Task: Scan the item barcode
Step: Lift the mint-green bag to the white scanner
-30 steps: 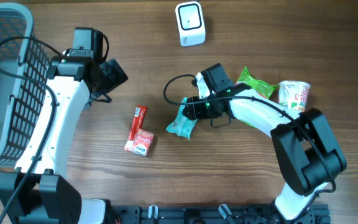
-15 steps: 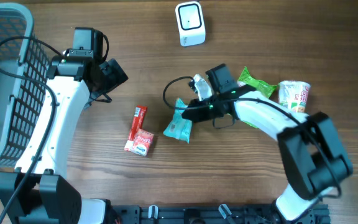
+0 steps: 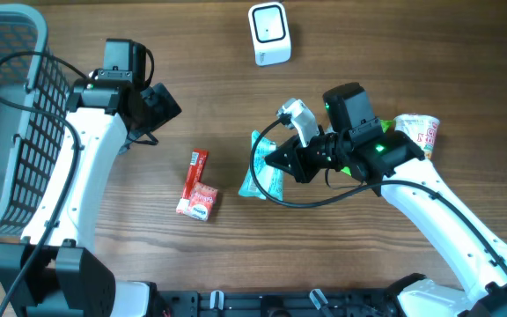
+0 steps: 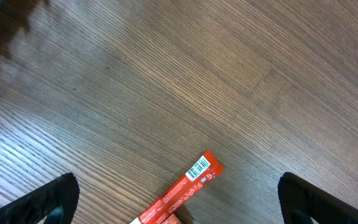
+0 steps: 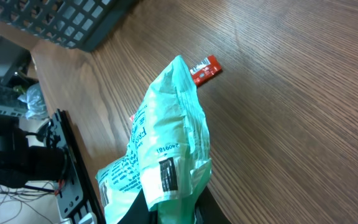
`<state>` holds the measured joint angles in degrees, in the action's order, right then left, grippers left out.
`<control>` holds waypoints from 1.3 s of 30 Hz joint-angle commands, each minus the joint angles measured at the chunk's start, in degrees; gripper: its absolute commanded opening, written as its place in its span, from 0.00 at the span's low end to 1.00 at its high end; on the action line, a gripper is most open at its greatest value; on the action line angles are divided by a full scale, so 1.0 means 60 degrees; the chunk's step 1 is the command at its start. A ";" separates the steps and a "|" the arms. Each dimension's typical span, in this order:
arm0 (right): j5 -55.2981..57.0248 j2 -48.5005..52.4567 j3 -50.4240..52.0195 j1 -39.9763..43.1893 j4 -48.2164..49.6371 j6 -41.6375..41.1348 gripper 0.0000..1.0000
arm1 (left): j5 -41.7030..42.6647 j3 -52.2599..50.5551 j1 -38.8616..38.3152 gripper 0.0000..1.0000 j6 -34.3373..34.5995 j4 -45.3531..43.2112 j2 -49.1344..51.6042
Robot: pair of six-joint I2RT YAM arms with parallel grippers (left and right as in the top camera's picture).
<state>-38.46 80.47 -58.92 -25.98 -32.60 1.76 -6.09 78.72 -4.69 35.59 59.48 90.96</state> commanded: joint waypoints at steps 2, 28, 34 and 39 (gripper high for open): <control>0.0084 -0.0127 -0.0033 0.0022 0.0007 0.0200 0.04 | -0.0025 0.0131 0.0051 1.00 -0.0146 -0.0022 0.0004; 0.1169 -0.0160 -0.0273 0.0033 -0.0382 -0.0076 0.04 | -0.0350 0.0135 0.2098 1.00 -0.0146 -0.0419 0.0004; 0.4306 -0.0157 -0.2881 0.0029 -0.3217 0.0987 0.04 | -0.0350 0.0135 0.2098 1.00 -0.0146 -0.0419 0.0004; 0.6958 0.0095 -0.5380 0.0029 -0.4142 0.1126 0.04 | -0.0350 0.0135 0.2098 1.00 -0.0146 -0.0419 0.0004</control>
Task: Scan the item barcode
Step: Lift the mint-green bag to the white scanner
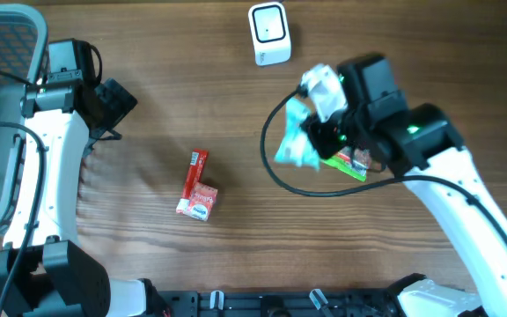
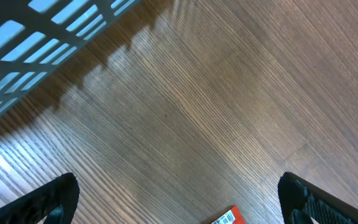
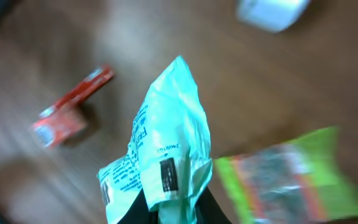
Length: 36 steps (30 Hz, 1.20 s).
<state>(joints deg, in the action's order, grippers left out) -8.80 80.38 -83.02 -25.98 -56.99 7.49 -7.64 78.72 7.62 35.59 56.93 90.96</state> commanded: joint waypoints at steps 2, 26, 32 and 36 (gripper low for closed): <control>0.2237 0.0871 -0.3031 0.0029 -0.0291 0.0310 0.04 | -0.0091 0.0135 0.0047 1.00 -0.0146 0.0007 0.0004; 1.2313 1.0389 -0.8102 -0.1421 0.6783 0.4841 0.04 | -0.0091 0.0135 0.0047 1.00 -0.0146 0.0011 0.0004; 1.2717 1.1428 -0.8098 -0.1486 0.9315 0.5617 0.04 | -0.0091 0.0135 0.0047 1.00 -0.0146 0.0007 0.0004; 1.2637 1.1540 -0.8098 -0.1501 0.9344 0.5661 0.04 | -0.0091 0.0135 0.0047 1.00 -0.0146 0.0007 0.0004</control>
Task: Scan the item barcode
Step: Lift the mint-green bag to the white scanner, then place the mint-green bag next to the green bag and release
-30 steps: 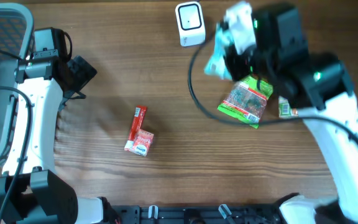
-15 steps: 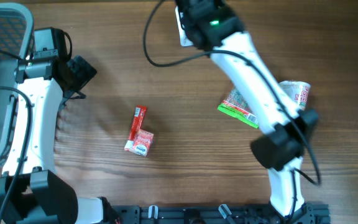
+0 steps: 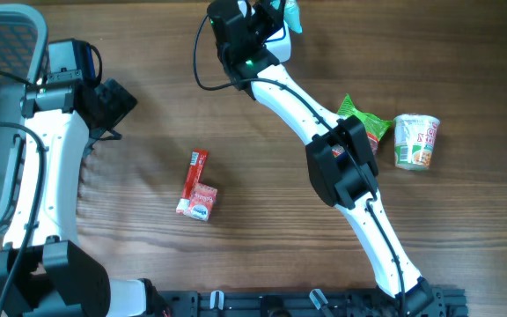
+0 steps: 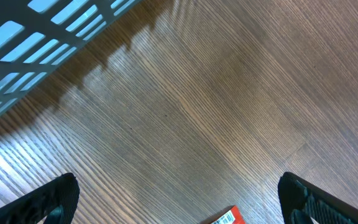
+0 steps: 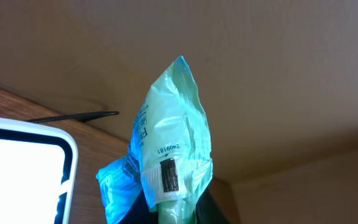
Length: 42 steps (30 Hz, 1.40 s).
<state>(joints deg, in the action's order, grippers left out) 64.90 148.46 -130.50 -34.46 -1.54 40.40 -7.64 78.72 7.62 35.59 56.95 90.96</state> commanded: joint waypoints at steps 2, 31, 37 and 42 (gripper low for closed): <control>0.0313 0.0193 -0.0186 -0.0087 0.0106 0.0342 0.04 | -0.0091 0.0135 0.0047 1.00 -0.0146 0.0007 0.0004; -0.9643 -0.4743 0.4845 0.3552 -1.3089 -0.7278 0.15 | -0.0091 0.0135 0.0047 1.00 -0.0146 0.0007 0.0004; -0.8644 -0.5002 0.4277 0.3858 -1.3952 -0.7705 0.95 | -0.0091 0.0135 0.0047 1.00 -0.0146 0.0004 0.0004; -1.1905 -0.5978 0.4051 0.3085 -1.3551 -0.7104 0.95 | -0.0091 0.0135 0.0047 1.00 -0.0146 0.0004 0.0004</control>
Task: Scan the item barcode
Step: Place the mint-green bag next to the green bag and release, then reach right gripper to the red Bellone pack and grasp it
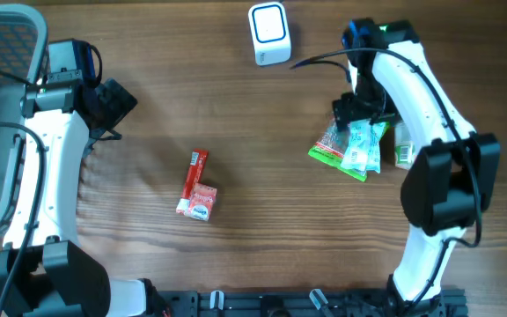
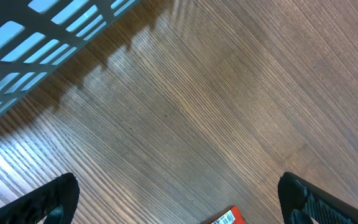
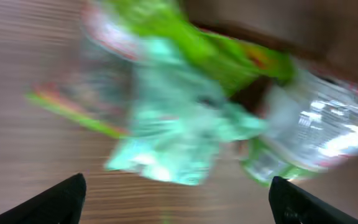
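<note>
The mint-green bag (image 1: 360, 146) lies on the table at the right, partly on a green packet (image 1: 326, 151); the right wrist view shows the bag (image 3: 173, 134) blurred. My right gripper (image 1: 351, 117) hangs just above it, open (image 3: 179, 202) and holding nothing. The white scanner (image 1: 269, 33) stands at the far middle edge. My left gripper (image 1: 118, 104) is at the left near the basket, open (image 2: 179, 200) and holding nothing.
A cup noodle (image 1: 404, 151) sits right of the bag, partly behind my right arm. A red stick pack (image 1: 197, 168) and a small red pack (image 1: 197, 203) lie left of centre; the stick's barcode corner (image 2: 226, 218) shows. A grey wire basket fills the left edge.
The right gripper was shut on the mint bag up by the scanner; now it is open at the right, and the bag lies on the green packet. The left arm has not moved.
The right gripper held the mint bag low at mid-table while the left gripper hung near the red stick. Then the bag was lifted nearer the scanner and the left arm stood by the basket. Then the bag was at the scanner, and now it lies released on the right.
</note>
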`<state>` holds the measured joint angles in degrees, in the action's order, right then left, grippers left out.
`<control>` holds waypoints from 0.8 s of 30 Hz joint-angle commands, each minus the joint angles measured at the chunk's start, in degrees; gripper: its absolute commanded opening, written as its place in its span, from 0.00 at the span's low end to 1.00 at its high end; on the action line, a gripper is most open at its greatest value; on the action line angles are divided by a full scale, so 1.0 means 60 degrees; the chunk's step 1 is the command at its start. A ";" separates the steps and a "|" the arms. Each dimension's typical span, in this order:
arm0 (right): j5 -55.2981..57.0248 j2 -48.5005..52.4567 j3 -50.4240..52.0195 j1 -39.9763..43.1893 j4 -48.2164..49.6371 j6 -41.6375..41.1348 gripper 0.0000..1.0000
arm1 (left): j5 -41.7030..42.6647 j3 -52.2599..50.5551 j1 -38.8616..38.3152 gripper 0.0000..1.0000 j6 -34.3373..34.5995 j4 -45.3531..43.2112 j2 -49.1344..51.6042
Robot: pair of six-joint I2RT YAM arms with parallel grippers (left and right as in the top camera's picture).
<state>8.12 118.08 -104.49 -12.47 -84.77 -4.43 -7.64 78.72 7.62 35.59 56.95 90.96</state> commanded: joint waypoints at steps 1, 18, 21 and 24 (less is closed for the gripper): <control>-0.3497 -0.1086 -0.0284 -0.0790 0.0550 0.0503 0.95 | -0.0091 0.0135 0.0047 1.00 -0.0146 0.0004 0.0004; -0.4291 -0.1308 0.4113 -0.6572 0.7402 -0.5446 1.00 | -0.0091 0.0135 0.0047 1.00 -0.0146 0.0007 0.0004; -0.4360 -0.1304 0.4991 -0.6892 0.8612 -0.6331 0.94 | -0.0091 0.0135 0.0047 1.00 -0.0146 0.0007 0.0004; -0.4320 -0.1304 0.5486 -0.7187 0.9683 -0.6652 0.81 | -0.0091 0.0135 0.0047 1.00 -0.0146 0.0004 0.0004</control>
<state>-18.17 110.56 -73.21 -54.33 -29.52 -39.40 -7.64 78.72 7.62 35.59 56.95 90.96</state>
